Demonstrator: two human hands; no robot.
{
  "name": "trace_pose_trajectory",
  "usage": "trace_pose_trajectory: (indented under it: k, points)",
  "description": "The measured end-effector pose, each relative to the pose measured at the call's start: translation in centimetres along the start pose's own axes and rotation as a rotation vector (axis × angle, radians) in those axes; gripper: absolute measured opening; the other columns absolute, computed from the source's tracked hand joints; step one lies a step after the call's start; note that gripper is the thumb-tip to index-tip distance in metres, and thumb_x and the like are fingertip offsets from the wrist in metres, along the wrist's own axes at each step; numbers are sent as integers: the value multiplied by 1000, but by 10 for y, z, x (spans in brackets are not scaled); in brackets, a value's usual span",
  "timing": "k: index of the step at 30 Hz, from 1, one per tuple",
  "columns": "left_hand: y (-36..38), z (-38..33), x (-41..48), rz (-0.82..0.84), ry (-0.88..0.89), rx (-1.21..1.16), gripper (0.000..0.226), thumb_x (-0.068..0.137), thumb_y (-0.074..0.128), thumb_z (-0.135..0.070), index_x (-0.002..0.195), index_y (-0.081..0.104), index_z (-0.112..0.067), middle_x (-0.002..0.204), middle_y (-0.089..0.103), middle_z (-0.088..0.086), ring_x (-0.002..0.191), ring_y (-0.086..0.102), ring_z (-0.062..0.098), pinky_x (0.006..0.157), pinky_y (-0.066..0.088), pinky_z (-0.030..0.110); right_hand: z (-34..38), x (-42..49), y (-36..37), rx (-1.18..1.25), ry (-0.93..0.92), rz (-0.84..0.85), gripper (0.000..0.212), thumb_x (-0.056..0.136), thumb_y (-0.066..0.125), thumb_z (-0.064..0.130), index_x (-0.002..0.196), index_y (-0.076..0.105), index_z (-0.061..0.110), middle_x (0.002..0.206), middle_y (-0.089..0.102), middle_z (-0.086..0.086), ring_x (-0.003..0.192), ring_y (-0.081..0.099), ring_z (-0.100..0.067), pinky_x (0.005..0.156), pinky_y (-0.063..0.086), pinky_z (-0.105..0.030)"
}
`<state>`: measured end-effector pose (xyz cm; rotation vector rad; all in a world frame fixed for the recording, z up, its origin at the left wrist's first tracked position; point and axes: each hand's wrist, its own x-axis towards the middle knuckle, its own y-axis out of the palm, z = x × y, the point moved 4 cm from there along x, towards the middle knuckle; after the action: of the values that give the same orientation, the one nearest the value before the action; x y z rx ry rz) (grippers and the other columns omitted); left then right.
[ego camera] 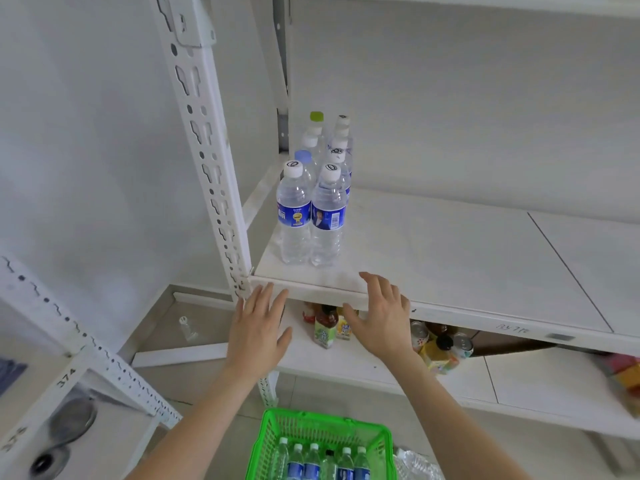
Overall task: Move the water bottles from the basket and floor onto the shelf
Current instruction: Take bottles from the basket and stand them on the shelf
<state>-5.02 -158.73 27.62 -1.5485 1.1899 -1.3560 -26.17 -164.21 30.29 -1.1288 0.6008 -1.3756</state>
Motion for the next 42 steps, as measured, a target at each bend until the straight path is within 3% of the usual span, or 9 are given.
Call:
trace_pose_trajectory:
  k: [9,13,20,26,30,35,42]
  points:
    - [15,-21,-75,65,35,97,65,84,67,-39,142,48,-16,151,40,15,143,31,34,111,26,59,-12,-95,0,-194,-7,-40,57,79,65,42,127,57,12,129,59,-12,115,56,-36,98,39,-54]
    - [26,-33,-118,117,73,73,65,89,57,-44,147,37,-21,157,30,12,148,21,31,116,15,58,-18,-143,2,-249,15,1,57,82,58,46,130,53,15,133,56,-11,122,51,-34,103,37,-55]
    - [50,-64,-201,267,112,98,68,90,55,-46,149,34,-19,159,25,14,149,16,33,115,15,63,-45,-239,14,-273,61,121,61,84,58,47,135,49,15,140,51,-14,128,47,-34,105,35,-58]
    - [78,-94,-263,398,68,120,68,84,63,-44,145,44,-20,153,37,14,145,27,33,113,21,62,-85,-313,31,-263,124,269,62,84,61,46,136,51,15,143,49,-15,131,44,-35,108,31,-59]
    - [98,-115,-293,443,48,116,72,70,79,-40,135,56,-19,143,52,15,136,43,35,105,35,63,-116,-345,41,-274,163,370,62,85,55,49,139,47,18,147,44,-13,136,38,-34,111,26,-58]
    - [135,-129,-320,526,6,138,74,87,57,-44,152,28,-25,160,24,11,149,16,31,117,14,59,-150,-369,60,-298,146,435,63,82,61,48,133,51,13,141,50,-16,130,45,-39,107,31,-59]
    - [195,-120,-332,630,-49,178,72,84,61,-43,148,35,-24,158,28,11,147,22,31,115,16,59,-183,-372,117,-291,146,546,65,83,56,50,139,44,17,146,44,-13,135,37,-35,112,23,-54]
